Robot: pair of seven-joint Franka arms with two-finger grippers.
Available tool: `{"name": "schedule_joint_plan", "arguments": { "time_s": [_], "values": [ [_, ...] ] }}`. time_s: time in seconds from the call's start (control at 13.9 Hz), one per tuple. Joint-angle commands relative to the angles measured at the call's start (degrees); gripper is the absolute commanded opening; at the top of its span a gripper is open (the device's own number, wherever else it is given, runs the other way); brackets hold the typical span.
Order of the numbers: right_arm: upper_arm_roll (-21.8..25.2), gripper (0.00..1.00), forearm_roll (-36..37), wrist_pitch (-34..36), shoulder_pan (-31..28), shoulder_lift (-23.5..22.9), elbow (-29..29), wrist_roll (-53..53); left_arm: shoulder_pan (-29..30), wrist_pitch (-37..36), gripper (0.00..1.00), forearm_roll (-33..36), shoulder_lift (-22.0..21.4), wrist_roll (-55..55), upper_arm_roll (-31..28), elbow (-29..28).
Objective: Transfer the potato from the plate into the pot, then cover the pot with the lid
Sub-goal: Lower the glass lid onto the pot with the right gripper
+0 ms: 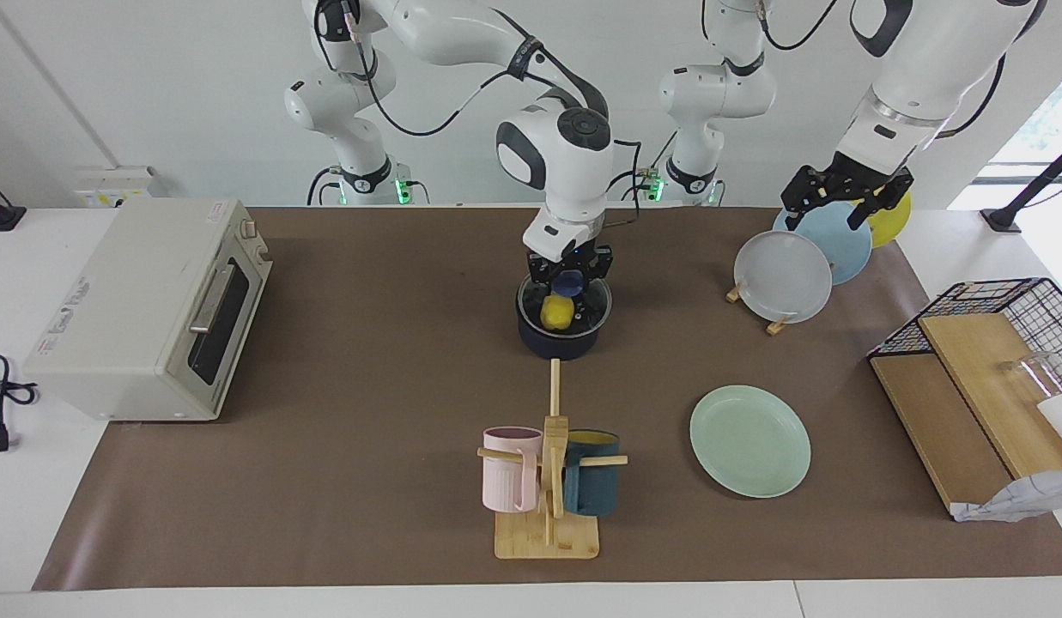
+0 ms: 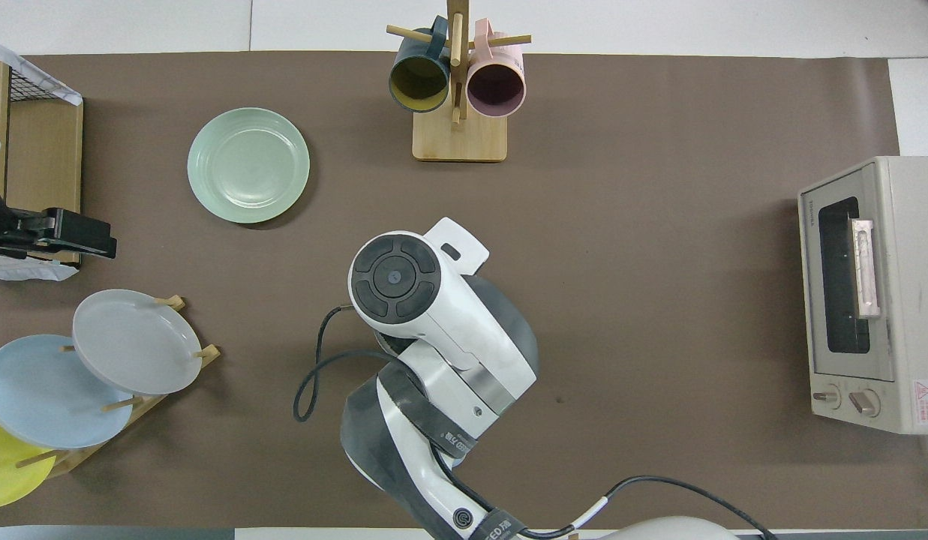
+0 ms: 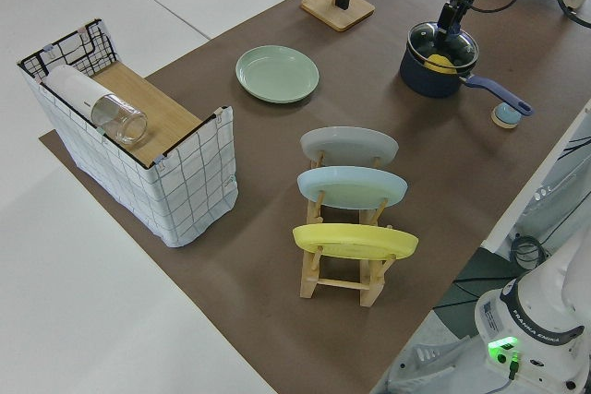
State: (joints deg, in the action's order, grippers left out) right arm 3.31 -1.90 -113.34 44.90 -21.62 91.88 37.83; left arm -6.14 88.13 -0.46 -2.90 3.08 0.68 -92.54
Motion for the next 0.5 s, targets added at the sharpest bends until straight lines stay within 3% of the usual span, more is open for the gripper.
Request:
{"name": "schedule_joint_plan", "arguments": {
  "time_s": [0.0,0.43],
  "values": [
    [-0.33,0.0,0.67,-1.27,-0.17,0.79,1.98,-1.0,-0.8,1.34,1.0,0.72,-0.79,0.18,-0.41,-1.5],
    [-0.33,0.0,1.46,-1.27,-0.17,0.88,2.69,-1.62,-0.1,1.6,1.0,0.72,-0.7,-2.81,-0.59,-1.41]
  ]
}}
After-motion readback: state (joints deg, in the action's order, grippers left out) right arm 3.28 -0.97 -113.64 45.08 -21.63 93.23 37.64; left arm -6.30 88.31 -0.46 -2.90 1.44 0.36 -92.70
